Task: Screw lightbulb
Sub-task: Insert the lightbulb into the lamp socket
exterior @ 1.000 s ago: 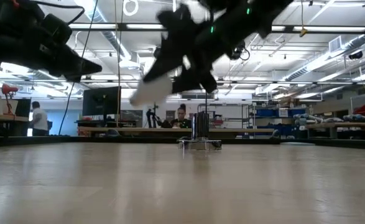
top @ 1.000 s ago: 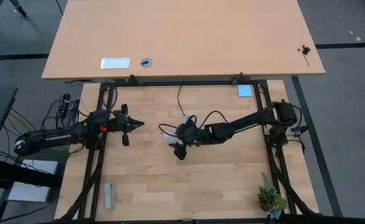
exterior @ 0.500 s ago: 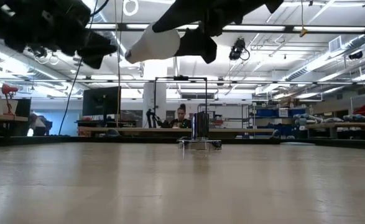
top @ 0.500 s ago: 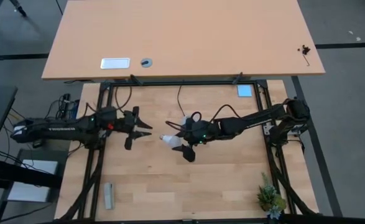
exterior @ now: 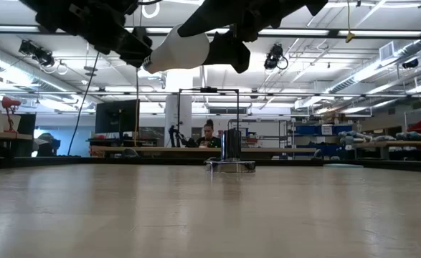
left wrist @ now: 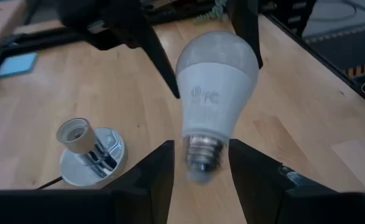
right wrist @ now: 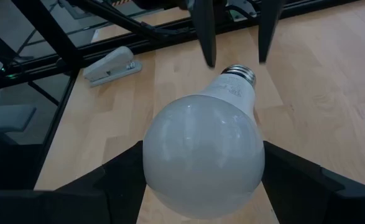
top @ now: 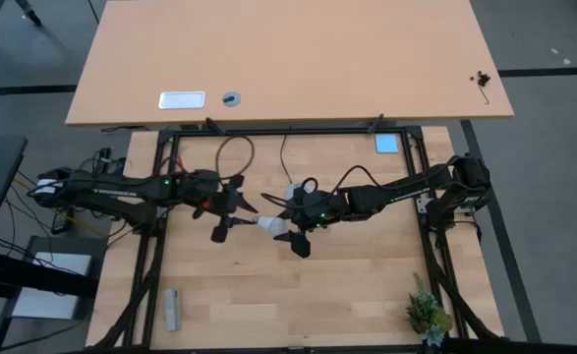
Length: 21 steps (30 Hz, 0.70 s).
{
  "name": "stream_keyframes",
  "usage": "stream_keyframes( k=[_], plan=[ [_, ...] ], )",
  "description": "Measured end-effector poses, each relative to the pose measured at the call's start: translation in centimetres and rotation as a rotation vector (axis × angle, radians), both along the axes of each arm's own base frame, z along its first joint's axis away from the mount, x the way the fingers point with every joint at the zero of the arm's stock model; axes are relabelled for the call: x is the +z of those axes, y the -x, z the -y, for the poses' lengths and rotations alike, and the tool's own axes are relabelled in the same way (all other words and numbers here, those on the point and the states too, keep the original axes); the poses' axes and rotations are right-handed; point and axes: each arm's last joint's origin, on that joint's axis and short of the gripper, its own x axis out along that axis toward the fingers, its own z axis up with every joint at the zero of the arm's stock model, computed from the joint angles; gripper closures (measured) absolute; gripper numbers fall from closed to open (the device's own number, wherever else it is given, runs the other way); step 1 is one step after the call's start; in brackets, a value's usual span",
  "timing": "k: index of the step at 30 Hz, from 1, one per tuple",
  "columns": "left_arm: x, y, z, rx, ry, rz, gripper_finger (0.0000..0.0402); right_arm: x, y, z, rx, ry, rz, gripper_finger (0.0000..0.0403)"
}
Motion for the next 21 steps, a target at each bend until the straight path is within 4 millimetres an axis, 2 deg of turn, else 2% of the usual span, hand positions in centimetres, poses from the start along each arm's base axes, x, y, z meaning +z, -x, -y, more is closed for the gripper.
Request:
stream_keyframes(
  k=[9, 21],
  plan=[
    [0.1, -2.0, 1.0, -0.059, -0.038, -0.117, 0.0242, 0.0, 0.0, -0.1, 0.01, -0.006, 0.0, 0.0115],
    [-1.1, -2.6, 1.5, -0.071, -0.101, -0.201, 0.0243, 0.2, -0.1, -0.1, 0.012, -0.01, 0.029, 0.0115]
  ],
)
